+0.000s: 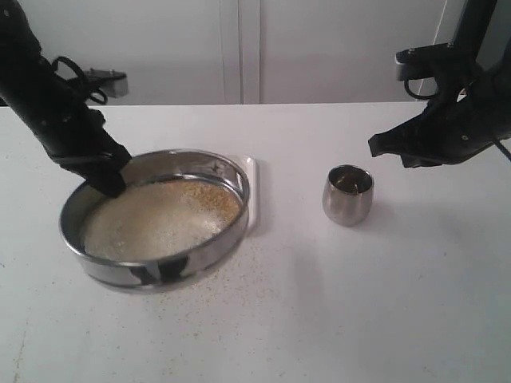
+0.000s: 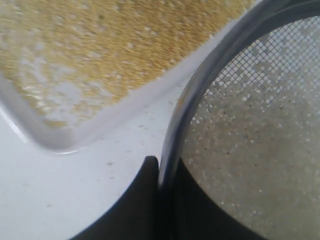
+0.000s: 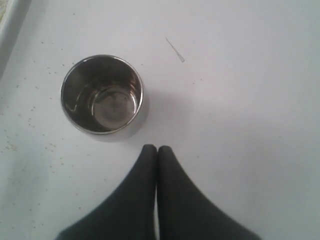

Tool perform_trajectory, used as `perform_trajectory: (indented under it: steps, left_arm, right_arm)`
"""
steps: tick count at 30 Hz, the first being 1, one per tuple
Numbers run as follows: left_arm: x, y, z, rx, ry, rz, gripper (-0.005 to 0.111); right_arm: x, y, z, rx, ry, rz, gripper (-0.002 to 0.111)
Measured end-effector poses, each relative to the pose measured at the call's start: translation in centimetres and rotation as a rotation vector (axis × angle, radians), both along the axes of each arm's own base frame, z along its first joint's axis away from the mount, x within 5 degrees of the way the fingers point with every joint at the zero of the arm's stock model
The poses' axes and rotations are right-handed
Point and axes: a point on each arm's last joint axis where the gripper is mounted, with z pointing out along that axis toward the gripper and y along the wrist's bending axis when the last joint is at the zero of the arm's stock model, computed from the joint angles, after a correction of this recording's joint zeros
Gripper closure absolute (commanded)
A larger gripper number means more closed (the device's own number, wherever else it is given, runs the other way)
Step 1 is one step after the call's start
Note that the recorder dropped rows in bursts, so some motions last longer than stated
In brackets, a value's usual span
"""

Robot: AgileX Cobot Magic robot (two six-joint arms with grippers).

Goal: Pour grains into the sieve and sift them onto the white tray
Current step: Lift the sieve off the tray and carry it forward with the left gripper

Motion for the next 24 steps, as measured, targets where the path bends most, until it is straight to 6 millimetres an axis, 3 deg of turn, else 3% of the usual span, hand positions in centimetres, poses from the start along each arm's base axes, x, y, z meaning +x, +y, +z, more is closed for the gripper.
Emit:
perform_trajectory:
  steps: [8,18,24]
  left_arm:
    - [-3.6,-4.7,-3.8,0.043,0.018,-0.026,0.107]
    - [-5.2,-10.6,-5.3,0.031,-0.092,-0.054,0.107]
    - [-5.2,-12.3,-6.8,0.011,-0.113,-0.025,0.107]
  right_arm:
    - [0.0,0.0,0.0,0.000,0.000,0.000,0.108]
    - [0.0,0.0,0.0,0.001,0.000,-0.002,0.108]
    - [0.0,0.0,0.0,0.001,0.000,-0.002,0.108]
